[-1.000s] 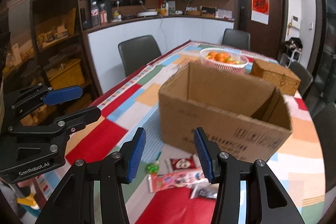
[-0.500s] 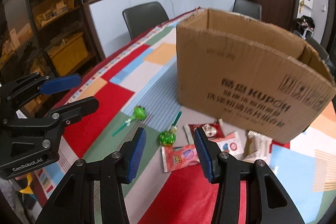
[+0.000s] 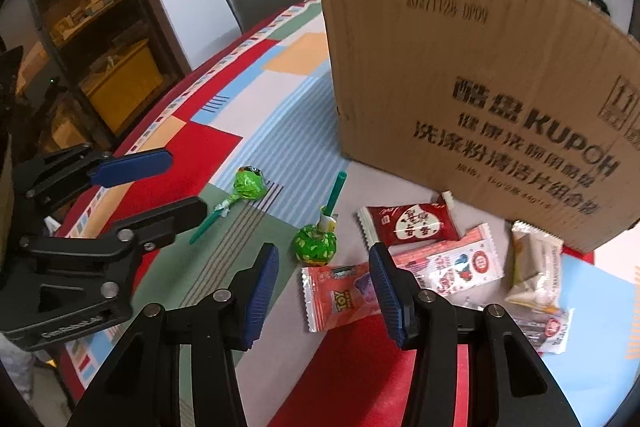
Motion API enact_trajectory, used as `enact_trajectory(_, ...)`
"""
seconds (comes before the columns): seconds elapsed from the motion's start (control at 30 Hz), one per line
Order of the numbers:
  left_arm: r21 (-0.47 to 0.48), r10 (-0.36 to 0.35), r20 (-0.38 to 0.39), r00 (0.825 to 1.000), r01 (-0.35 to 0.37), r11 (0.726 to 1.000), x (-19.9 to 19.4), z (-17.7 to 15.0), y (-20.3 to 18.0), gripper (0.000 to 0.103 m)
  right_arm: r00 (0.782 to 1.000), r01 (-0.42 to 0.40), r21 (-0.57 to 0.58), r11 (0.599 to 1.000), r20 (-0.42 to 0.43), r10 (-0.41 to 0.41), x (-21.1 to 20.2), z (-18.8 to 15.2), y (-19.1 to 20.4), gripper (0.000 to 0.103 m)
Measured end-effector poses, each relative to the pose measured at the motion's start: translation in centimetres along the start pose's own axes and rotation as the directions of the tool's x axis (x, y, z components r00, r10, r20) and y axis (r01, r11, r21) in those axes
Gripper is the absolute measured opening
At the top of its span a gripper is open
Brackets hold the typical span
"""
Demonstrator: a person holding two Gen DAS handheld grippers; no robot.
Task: Organize snacks
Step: 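Grasp a green lollipop with the left tool while the right tool grasps the other lollipop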
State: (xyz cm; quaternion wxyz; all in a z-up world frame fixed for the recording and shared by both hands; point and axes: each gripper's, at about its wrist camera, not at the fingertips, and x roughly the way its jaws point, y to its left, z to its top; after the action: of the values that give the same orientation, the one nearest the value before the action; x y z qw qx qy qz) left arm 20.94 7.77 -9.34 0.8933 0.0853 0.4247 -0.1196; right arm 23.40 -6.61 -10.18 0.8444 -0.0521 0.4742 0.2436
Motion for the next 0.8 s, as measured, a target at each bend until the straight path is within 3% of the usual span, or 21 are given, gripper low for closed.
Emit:
enact_trajectory(0.4, 0.013, 0.003, -0.053, 0.999, -0.003, 1.0, 3.7, 0.9, 0.2, 0.048, 0.999, 0.003, -0.001, 1.0, -0.035, -0.003, 2.0, 0.7, -0.2, 0.042)
enact_trajectory(0.8, -0.016, -0.013, -0.066, 0.998, 0.012, 1.0, 5.0, 1.1, 0.3, 0.032, 0.999, -0.009, 0.0, 1.0, -0.053, 0.009, 3.3, 1.1, 0.2, 0.032)
